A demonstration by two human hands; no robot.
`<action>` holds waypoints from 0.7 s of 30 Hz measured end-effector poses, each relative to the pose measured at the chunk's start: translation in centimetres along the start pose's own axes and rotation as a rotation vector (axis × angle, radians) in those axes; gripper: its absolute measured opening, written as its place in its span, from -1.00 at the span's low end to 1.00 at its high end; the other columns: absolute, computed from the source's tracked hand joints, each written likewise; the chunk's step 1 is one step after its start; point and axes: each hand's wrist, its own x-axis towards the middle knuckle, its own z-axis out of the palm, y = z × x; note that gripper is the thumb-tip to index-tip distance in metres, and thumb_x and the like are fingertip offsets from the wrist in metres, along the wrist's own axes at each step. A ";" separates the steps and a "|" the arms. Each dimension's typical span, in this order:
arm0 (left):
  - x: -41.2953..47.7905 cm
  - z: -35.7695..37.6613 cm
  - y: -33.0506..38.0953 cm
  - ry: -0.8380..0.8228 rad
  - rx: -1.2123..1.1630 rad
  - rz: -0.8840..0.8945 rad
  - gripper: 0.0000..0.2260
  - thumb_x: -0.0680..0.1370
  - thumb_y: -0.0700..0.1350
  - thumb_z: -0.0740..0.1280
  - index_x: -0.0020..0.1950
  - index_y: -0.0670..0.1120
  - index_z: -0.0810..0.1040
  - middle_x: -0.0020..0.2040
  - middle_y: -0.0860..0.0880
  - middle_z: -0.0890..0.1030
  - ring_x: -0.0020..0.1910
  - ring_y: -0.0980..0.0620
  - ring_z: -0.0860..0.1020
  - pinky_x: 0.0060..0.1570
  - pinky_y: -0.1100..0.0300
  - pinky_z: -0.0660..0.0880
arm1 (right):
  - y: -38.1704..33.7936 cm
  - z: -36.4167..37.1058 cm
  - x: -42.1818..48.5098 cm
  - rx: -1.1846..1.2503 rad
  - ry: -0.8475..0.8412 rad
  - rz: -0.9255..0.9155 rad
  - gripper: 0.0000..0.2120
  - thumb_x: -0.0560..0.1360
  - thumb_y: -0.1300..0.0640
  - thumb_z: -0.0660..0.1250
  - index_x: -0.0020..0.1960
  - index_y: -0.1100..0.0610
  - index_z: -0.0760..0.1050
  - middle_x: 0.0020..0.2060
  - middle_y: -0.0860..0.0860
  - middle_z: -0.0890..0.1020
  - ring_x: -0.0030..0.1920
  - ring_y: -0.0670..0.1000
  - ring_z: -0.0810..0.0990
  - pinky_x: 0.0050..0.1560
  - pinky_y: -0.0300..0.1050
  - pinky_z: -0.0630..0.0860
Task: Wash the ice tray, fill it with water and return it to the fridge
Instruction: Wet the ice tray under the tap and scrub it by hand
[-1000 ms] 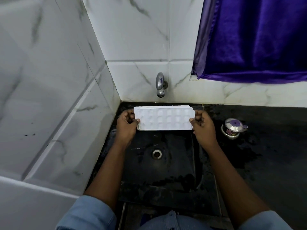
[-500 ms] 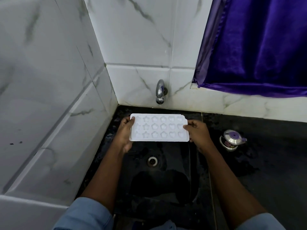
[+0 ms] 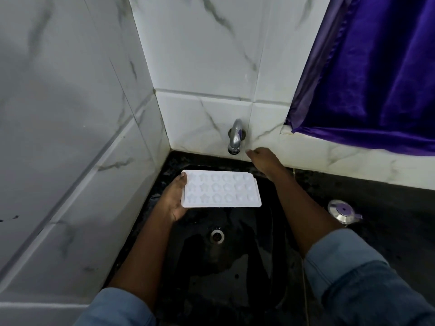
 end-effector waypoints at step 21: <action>0.3 -0.9 -0.9 0.038 -0.185 -0.027 -0.50 0.74 0.15 0.15 0.47 -0.19 0.52 0.33 -0.24 0.65 0.26 -0.22 0.67 0.08 -0.16 0.64 | -3.9 2.7 6.7 0.340 -0.222 0.241 -0.75 0.63 0.18 0.34 0.24 0.31 0.50 -0.22 0.17 0.61 -0.24 0.09 0.61 0.02 0.04 0.61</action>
